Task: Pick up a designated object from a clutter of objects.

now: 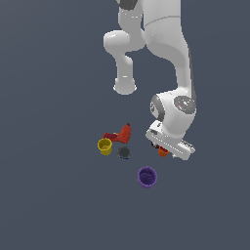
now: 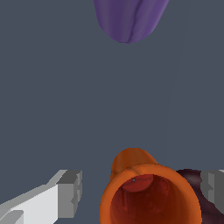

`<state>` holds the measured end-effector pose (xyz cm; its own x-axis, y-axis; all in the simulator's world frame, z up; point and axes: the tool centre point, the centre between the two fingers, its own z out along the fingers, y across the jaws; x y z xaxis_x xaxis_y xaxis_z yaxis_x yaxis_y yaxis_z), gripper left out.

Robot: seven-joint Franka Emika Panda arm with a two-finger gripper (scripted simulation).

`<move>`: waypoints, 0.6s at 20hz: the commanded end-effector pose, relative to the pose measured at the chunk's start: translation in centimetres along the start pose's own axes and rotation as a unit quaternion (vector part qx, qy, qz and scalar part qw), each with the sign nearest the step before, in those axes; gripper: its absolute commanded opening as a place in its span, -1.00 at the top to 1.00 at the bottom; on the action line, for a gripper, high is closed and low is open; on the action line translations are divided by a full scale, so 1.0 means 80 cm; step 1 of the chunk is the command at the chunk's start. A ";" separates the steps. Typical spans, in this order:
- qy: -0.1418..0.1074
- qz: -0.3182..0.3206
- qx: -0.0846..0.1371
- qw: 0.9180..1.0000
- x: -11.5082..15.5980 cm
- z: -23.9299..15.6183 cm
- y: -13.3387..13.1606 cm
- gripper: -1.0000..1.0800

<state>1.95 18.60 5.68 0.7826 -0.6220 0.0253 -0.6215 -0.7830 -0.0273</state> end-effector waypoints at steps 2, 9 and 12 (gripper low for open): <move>-0.013 -0.007 -0.014 1.000 -0.021 0.023 0.007 1.00; -0.013 -0.007 -0.014 1.000 -0.021 0.023 0.007 1.00; 0.000 0.000 0.002 1.000 -0.001 0.000 -0.002 1.00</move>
<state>2.02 18.74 5.63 0.7826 -0.6220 0.0262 -0.6213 -0.7830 -0.0302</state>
